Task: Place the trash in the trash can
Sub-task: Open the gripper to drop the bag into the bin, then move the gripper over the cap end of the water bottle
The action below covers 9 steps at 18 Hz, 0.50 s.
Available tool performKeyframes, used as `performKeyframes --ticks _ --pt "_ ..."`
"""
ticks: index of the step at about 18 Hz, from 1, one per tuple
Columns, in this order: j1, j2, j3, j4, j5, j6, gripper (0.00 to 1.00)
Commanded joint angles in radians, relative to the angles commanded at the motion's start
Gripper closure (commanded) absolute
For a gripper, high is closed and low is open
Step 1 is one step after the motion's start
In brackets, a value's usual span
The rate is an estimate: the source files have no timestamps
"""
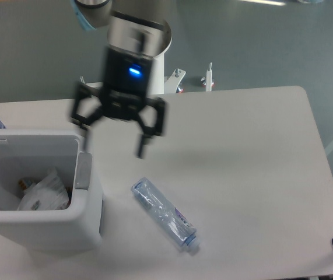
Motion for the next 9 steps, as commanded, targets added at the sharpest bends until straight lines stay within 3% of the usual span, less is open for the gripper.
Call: performKeyframes --ticks 5,9 --pt "0.003 -0.187 0.043 0.011 0.181 0.005 0.0" --pt "0.002 -0.256 0.049 0.012 0.21 0.002 0.0"
